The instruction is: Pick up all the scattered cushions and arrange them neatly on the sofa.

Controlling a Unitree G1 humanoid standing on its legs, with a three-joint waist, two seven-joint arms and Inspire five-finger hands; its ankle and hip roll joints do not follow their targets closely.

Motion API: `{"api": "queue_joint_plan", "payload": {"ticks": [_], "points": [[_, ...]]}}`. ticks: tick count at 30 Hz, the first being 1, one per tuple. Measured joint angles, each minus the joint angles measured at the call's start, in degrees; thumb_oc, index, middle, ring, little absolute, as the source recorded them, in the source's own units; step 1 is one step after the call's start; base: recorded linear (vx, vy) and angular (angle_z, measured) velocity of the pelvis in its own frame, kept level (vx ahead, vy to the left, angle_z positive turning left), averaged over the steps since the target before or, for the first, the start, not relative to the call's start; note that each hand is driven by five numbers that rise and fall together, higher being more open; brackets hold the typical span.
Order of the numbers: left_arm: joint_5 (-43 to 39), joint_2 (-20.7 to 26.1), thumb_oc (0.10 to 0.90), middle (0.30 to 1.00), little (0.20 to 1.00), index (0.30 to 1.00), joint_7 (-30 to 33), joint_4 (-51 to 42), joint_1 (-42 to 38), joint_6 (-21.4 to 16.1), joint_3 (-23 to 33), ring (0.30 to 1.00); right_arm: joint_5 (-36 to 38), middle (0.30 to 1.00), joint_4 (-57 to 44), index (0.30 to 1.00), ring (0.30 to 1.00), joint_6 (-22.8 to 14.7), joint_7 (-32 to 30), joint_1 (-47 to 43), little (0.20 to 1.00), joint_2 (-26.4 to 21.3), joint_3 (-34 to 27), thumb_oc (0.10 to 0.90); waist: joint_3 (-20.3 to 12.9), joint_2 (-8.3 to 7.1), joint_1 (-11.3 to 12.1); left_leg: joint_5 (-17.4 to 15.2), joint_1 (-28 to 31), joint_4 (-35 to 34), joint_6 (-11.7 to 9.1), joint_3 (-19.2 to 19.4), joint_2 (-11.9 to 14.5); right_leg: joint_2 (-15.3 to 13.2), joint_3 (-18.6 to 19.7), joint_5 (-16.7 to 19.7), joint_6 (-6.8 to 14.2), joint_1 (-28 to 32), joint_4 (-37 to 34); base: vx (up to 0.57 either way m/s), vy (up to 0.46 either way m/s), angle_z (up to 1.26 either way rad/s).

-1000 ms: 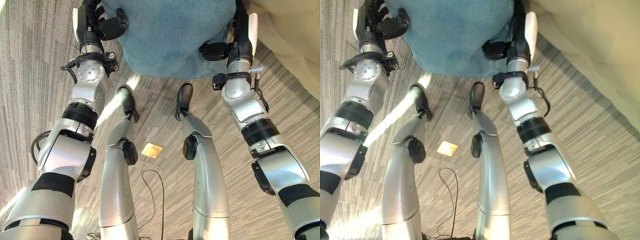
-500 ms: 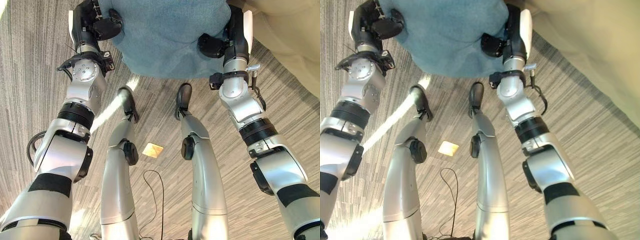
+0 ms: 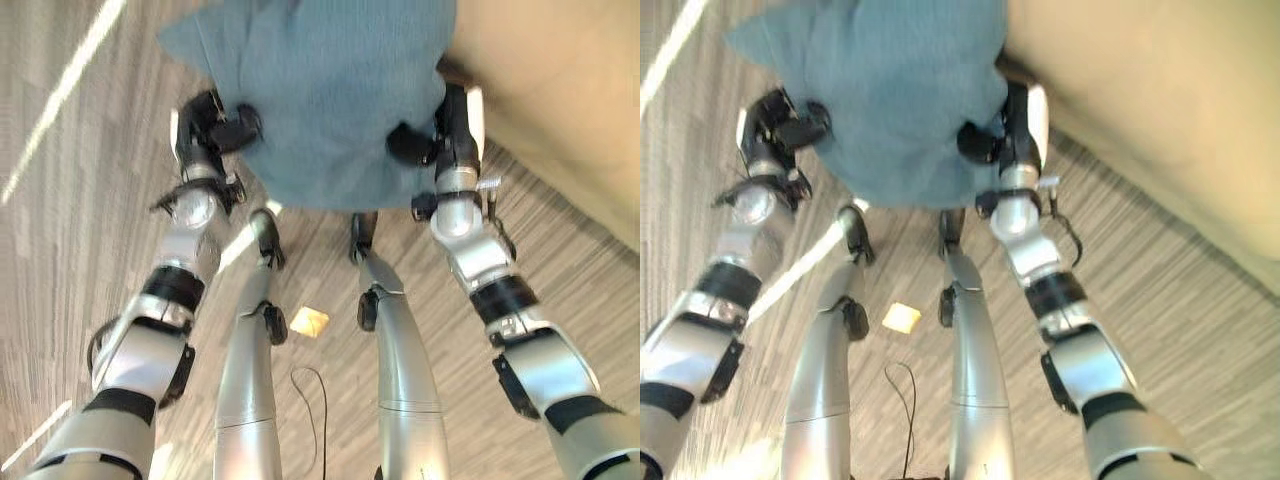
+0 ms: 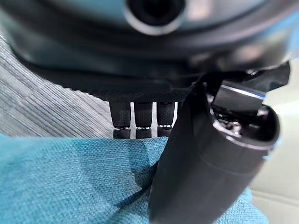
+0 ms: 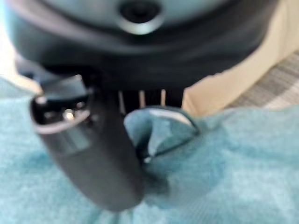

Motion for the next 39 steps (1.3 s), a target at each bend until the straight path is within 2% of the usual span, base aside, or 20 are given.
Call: {"api": "queue_joint_plan", "payload": {"ticks": [4, 5, 7, 10, 11, 12, 14, 16, 17, 19, 27, 29, 31, 32, 33, 34, 35, 36, 37, 39], "points": [[0.67, -2.53, 0.400, 0.300, 0.300, 0.300, 0.65, -7.62, 8.22, -1.45, 0.87, 0.300, -0.60, 0.300, -6.09, 0.300, 0.300, -0.70, 0.15, 7.95, 0.300, 1.09, -2.70, 0.400, -0.34, 0.23, -0.02, 1.66, 6.15, -4.29, -0.45, -0.52, -0.49, 0.00, -0.61, -0.02, 0.05, 5.37, -2.05, 0.03, -0.028, 0.05], [2.13, -3.08, 0.400, 0.300, 0.300, 0.300, 0.67, -12.45, 11.93, -1.83, 0.98, 0.300, -1.05, 0.300, -9.92, 0.300, 0.300, -1.14, 0.14, 11.94, 0.300, 1.23, -4.47, 0.400, -0.44, 0.30, -0.02, 2.21, 8.40, -5.96, -0.57, -0.64, -0.61, 0.04, -0.84, -0.04, 0.10, 7.40, -3.05, 0.04, -0.041, 0.03], [2.83, -4.22, 0.400, 0.300, 0.300, 0.300, 0.66, -13.73, 13.71, -2.74, 0.92, 0.300, -1.05, 0.300, -10.17, 0.300, 0.300, -1.66, 0.22, 13.48, 0.300, 1.14, -5.13, 0.400, -1.35, 0.48, -0.28, 2.28, 9.30, -6.30, -0.51, -0.65, -0.67, 0.07, -0.81, -0.10, 0.29, 8.29, -3.27, 0.04, -0.042, 0.00], [2.77, -7.07, 0.400, 0.300, 0.300, 0.300, 0.66, -14.58, 16.37, -2.76, 1.01, 0.300, -0.85, 0.300, -10.64, 0.300, 0.300, -2.64, 0.41, 17.42, 0.300, 2.19, -6.36, 0.400, -1.35, 0.62, -0.28, 3.37, 15.04, -9.74, -0.82, -0.68, -0.69, 0.60, -0.99, 0.43, 0.36, 13.44, -5.56, -0.03, -0.026, -0.06], [2.73, -7.72, 0.400, 0.300, 0.300, 0.300, 0.63, -15.35, 19.01, -2.86, 0.97, 0.300, -0.66, 0.300, -10.94, 0.300, 0.300, -3.42, 1.14, 20.57, 0.300, 2.66, -6.07, 0.400, -2.37, 0.72, -0.53, 3.49, 17.50, -11.42, -0.99, -0.62, -0.68, 0.98, -1.00, 0.41, 0.47, 15.53, -6.81, -0.02, -0.034, -0.10], [2.74, -7.78, 0.400, 0.300, 0.300, 0.300, 0.28, -18.26, 22.55, -3.37, 0.75, 0.300, -0.37, 0.300, -14.52, 0.300, 0.300, -4.11, 1.65, 24.62, 0.300, 2.66, -6.41, 0.400, -2.85, 1.20, -0.67, 3.62, 19.51, -12.72, -1.08, -0.60, -0.65, 1.11, -1.26, 0.43, 0.48, 17.35, -7.59, 0.06, -0.024, -0.09], [2.71, -7.82, 0.400, 0.300, 0.300, 0.300, -0.03, -18.62, 23.63, -3.44, 0.76, 0.300, -0.01, 0.300, -15.31, 0.300, 0.300, -4.37, 2.39, 26.32, 0.300, 2.64, -6.46, 0.400, -2.47, 1.43, -1.28, 4.08, 22.38, -14.53, -1.12, -0.48, -0.49, 1.25, -1.27, 0.41, 0.50, 19.86, -8.54, 0.07, -0.013, -0.05], [2.72, -7.91, 0.400, 0.300, 0.300, 0.300, -0.07, -18.69, 26.42, -3.24, 0.28, 0.300, 0.48, 0.300, -15.57, 0.300, 0.300, -4.36, 3.31, 29.70, 0.300, 2.90, -6.03, 0.400, -1.82, 1.80, -1.63, 4.72, 28.79, -18.01, -1.21, -0.51, -0.46, 1.67, -1.68, 0.39, 0.56, 25.50, -10.45, 0.09, 0.001, -0.08], [2.73, -7.95, 0.400, 0.300, 0.300, 0.300, -0.56, -21.31, 30.38, -3.28, -0.34, 0.300, 0.57, 0.300, -18.93, 0.300, 0.300, -4.43, 4.17, 35.01, 0.300, 2.18, -5.85, 0.400, -2.39, 2.55, -1.71, 4.75, 33.64, -20.41, -1.26, -0.55, -0.39, 2.05, -2.20, 0.16, 0.89, 30.15, -12.41, 0.11, -0.001, -0.06], [2.77, -7.82, 0.400, 0.300, 0.300, 0.300, -1.47, -24.61, 33.39, -3.58, -0.40, 0.300, 0.61, 0.300, -21.60, 0.300, 0.300, -5.54, 5.00, 38.82, 0.300, 0.97, -6.07, 0.400, -4.45, 3.39, -2.14, 4.73, 35.22, -21.50, -1.28, -0.66, -0.30, 2.08, -2.44, -0.14, 1.31, 31.79, -13.46, 0.12, -0.012, -0.02], [3.02, -6.18, 0.400, 0.300, 0.300, 0.300, -3.45, -27.69, 37.04, -4.27, -0.24, 0.300, 0.95, 0.300, -23.76, 0.300, 0.300, -7.19, 9.56, 43.47, 0.300, 1.02, -8.37, 0.400, -6.18, 3.40, -2.87, 4.44, 46.51, -23.82, -1.69, -0.56, 0.39, 3.29, -2.24, -0.50, 1.85, 43.58, -17.31, 0.12, -0.032, -0.05], [3.03, -6.34, 0.400, 0.300, 0.300, 0.300, -4.21, -27.71, 38.39, -4.27, -0.28, 0.300, 0.99, 0.300, -23.75, 0.300, 0.300, -7.24, 10.34, 44.60, 0.300, 0.99, -8.59, 0.400, -6.97, 3.12, -3.04, 4.24, 47.12, -23.25, -1.94, -0.58, 0.67, 3.81, -2.02, -0.65, 1.84, 44.53, -17.69, 0.08, -0.084, -0.07], [3.03, -5.95, 0.400, 0.300, 0.300, 0.300, -4.52, -27.69, 39.27, -4.22, -0.29, 0.300, 1.08, 0.300, -23.62, 0.300, 0.300, -7.23, 10.99, 45.06, 0.300, 1.13, -8.51, 0.400, -7.28, 2.10, -2.75, 3.02, 46.68, -20.19, -3.43, -0.78, 1.14, 4.29, -0.88, -1.34, 1.52, 45.00, -17.63, 0.11, -0.054, -0.17], [3.03, -5.68, 0.400, 0.300, 0.300, 0.300, -4.52, -27.07, 39.76, -4.14, -0.35, 0.300, 1.13, 0.300, -23.28, 0.300, 0.300, -7.19, 11.42, 45.46, 0.300, 1.71, -8.45, 0.400, -7.60, 0.14, -2.31, 2.70, 44.82, -14.78, -3.55, -1.43, 0.85, 3.77, 0.12, -1.34, 1.15, 45.76, -17.77, 0.13, 0.016, -0.11], [3.02, -5.54, 0.400, 0.300, 0.300, 0.300, -4.51, -26.79, 40.27, -4.02, -0.40, 0.300, 1.17, 0.300, -23.29, 0.300, 0.300, -7.18, 11.45, 45.94, 0.300, 1.70, -8.35, 0.400, -7.90, -0.25, -1.84, 2.39, 43.99, -11.71, -3.62, -2.25, 0.45, 3.28, 0.56, -0.96, 0.31, 46.91, -18.63, 0.20, 0.123, 0.10], [3.02, -5.67, 0.400, 0.300, 0.300, 0.300, -4.50, -26.48, 40.05, -3.69, -1.04, 0.300, 1.26, 0.300, -23.19, 0.300, 0.300, -7.03, 11.26, 46.45, 0.300, 1.73, -8.44, 0.400, -7.84, -0.54, -2.15, 0.64, 40.04, -4.63, -4.81, -3.23, 0.75, 3.41, 0.58, -0.15, -0.08, 49.11, -21.26, 0.15, 0.141, -0.10], [3.19, -5.62, 0.400, 0.300, 0.300, 0.300, -4.51, -26.47, 41.15, -3.74, -1.73, 0.300, 1.43, 0.300, -23.03, 0.300, 0.300, -6.73, 11.20, 47.04, 0.300, 2.14, -8.51, 0.400, -8.73, -1.92, -0.36, -0.21, 40.12, -8.23, -4.83, -4.19, -0.10, 3.18, 2.24, 0.95, -0.19, 50.58, -23.41, 0.29, 0.195, -0.32], [3.37, -5.69, 0.400, 0.300, 0.300, 0.300, -4.40, -26.61, 41.62, -3.74, -2.63, 0.300, 1.82, 0.300, -22.99, 0.300, 0.300, -6.84, 10.95, 47.27, 0.300, 1.86, -8.48, 0.400, -9.37, -1.70, 0.49, -0.44, 38.94, -11.87, -5.12, -8.04, -1.46, 4.14, 3.90, 2.23, 0.94, 52.64, -26.62, 0.27, 0.202, -0.75], [3.37, -5.80, 0.400, 0.300, 0.300, 0.300, -4.40, -26.85, 42.28, -3.88, -2.34, 0.300, 1.84, 0.300, -22.99, 0.300, 0.300, -6.84, 11.08, 46.97, 0.300, 1.62, -8.93, 0.400, -9.58, -1.40, 1.11, -0.63, 39.00, -14.01, -4.54, -9.46, -1.48, 4.88, 4.74, 2.23, 0.84, 53.27, -27.33, 0.25, 0.209, -0.93], [3.37, -5.86, 0.400, 0.300, 0.300, 0.300, -4.38, -26.92, 43.32, -3.84, -2.02, 0.300, 1.83, 0.300, -23.39, 0.300, 0.300, -6.88, 11.37, 47.35, 0.300, 1.53, -8.90, 0.400, -10.66, 0.44, 1.56, -0.63, 39.29, -15.21, -2.97, -9.75, -1.75, 6.75, 6.06, 1.71, 0.64, 53.73, -27.02, 0.17, 0.190, -0.87]]}}
